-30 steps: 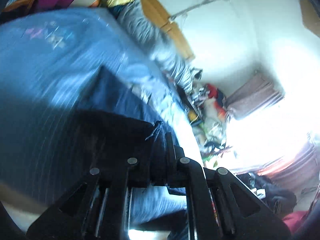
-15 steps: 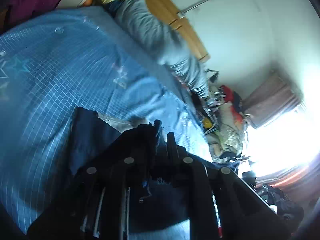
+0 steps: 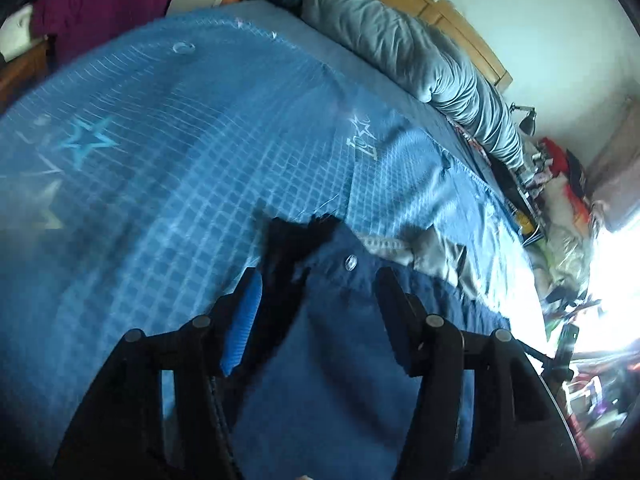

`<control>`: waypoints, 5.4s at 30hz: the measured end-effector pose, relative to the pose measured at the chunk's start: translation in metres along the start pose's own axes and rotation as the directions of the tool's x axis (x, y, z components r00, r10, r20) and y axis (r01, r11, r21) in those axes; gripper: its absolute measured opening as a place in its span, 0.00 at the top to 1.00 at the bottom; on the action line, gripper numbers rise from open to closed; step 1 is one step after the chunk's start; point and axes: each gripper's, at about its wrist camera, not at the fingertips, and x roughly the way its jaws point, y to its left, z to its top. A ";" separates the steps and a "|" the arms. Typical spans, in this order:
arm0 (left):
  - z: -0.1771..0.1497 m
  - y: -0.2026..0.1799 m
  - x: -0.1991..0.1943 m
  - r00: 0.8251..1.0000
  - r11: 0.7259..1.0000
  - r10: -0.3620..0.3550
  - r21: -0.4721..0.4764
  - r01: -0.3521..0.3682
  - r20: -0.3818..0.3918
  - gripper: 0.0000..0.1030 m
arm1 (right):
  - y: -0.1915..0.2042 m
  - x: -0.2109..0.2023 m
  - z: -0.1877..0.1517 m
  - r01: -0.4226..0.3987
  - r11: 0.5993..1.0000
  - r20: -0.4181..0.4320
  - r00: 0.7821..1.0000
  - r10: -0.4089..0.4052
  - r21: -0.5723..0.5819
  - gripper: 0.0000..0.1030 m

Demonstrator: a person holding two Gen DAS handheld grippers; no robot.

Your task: Fold small clothes

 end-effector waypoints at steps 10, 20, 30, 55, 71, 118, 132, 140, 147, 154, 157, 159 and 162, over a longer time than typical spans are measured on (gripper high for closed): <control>-0.039 0.020 -0.002 0.998 0.998 0.052 -0.037 -0.052 -0.023 0.42 | 0.002 0.002 -0.011 0.012 1.000 0.053 0.999 -0.012 -0.008 0.99; -0.106 0.010 -0.027 0.997 0.997 0.064 -0.043 -0.066 -0.040 0.42 | -0.033 -0.012 -0.024 0.071 0.994 0.074 0.994 -0.077 0.085 0.89; -0.118 0.013 0.006 0.996 0.995 -0.020 -0.100 0.011 -0.081 0.51 | 0.051 -0.049 -0.108 -0.063 0.998 0.123 0.990 0.062 0.009 0.69; -0.134 0.035 0.024 0.962 0.899 -0.096 -0.392 0.194 0.256 0.36 | 0.144 -0.092 -0.174 -0.057 0.996 0.113 0.991 0.064 -0.068 0.38; -0.114 -0.081 -0.007 0.939 0.993 -0.018 0.117 -0.024 0.344 0.87 | 0.295 -0.051 -0.059 -0.332 0.907 0.030 0.936 0.351 -0.261 0.21; -0.276 -0.370 0.036 0.922 0.570 -0.234 0.725 0.388 -0.309 0.51 | -0.052 -0.022 -0.046 -0.417 0.872 0.046 0.906 0.420 0.258 0.67; -0.271 -0.230 -0.061 1.000 0.773 -0.008 0.634 0.007 -0.001 0.44 | 0.011 -0.148 -0.158 -0.329 0.937 0.063 0.944 0.324 0.117 0.38; -0.269 -0.245 -0.022 0.999 0.744 0.008 0.668 0.015 -0.031 0.45 | 0.034 -0.135 -0.147 -0.248 0.969 -0.025 0.969 0.247 -0.013 0.51; -0.256 -0.237 -0.014 0.999 0.751 0.048 0.659 -0.041 0.007 0.62 | 0.025 -0.116 -0.157 -0.177 0.984 -0.054 0.983 0.176 -0.008 0.93; -0.277 -0.228 0.005 0.984 0.612 0.179 0.781 -0.127 0.019 0.61 | -0.005 -0.132 -0.183 -0.157 0.987 0.037 0.987 0.156 0.023 0.95; -0.272 -0.227 -0.004 0.984 0.608 0.177 0.783 -0.130 0.026 0.59 | -0.025 -0.110 -0.200 -0.187 0.977 0.012 0.982 0.187 0.100 0.95; -0.274 -0.220 -0.013 0.983 0.613 0.183 0.779 -0.132 0.023 0.59 | -0.029 -0.110 -0.204 -0.203 0.972 0.028 0.979 0.201 0.120 0.95; -0.281 -0.215 -0.039 0.986 0.610 0.164 0.784 -0.116 0.019 0.65 | -0.030 -0.114 -0.207 -0.210 0.973 0.030 0.978 0.208 0.099 0.94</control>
